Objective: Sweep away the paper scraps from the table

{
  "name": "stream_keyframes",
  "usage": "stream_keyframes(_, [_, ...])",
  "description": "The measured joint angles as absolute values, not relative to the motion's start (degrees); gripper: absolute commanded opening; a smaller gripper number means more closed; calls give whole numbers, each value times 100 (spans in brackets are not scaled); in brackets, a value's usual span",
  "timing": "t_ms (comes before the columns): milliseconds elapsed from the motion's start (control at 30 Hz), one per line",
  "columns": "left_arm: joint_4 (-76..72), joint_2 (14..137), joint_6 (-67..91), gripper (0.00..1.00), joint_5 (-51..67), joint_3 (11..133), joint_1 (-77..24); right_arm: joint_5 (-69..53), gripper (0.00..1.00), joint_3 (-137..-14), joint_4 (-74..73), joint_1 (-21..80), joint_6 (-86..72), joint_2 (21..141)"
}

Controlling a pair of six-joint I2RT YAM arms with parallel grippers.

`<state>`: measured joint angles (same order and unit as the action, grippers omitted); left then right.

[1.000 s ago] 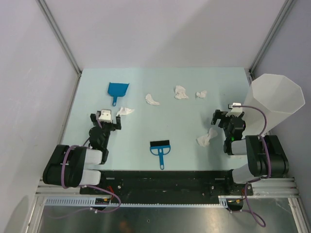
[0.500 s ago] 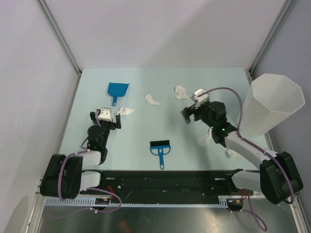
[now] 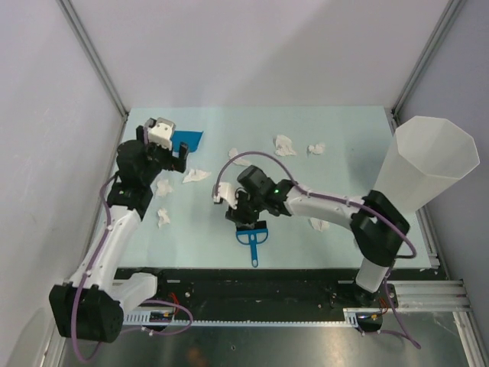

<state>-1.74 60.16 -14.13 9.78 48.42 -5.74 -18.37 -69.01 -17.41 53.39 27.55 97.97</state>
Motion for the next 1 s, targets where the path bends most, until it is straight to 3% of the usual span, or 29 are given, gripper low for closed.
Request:
stream_keyframes(267, [1892, 5701, -1422, 98, 1223, 5166, -576, -1485, 56, -7032, -2462, 5745, 2921, 10436])
stream_keyframes(567, [2464, 5688, -1406, 98, 1221, 5159, -574, -797, 54, -7063, -2283, 5887, 2952, 10737])
stream_keyframes(800, [2515, 5686, -1411, 98, 1223, 5155, -574, -644, 29, -7126, -2099, 5881, 3197, 10945])
stream_keyframes(1000, [2574, 5686, -1422, 98, 1229, 5155, -576, -744, 19, -7242, -2053, 5808, 4077, 11063])
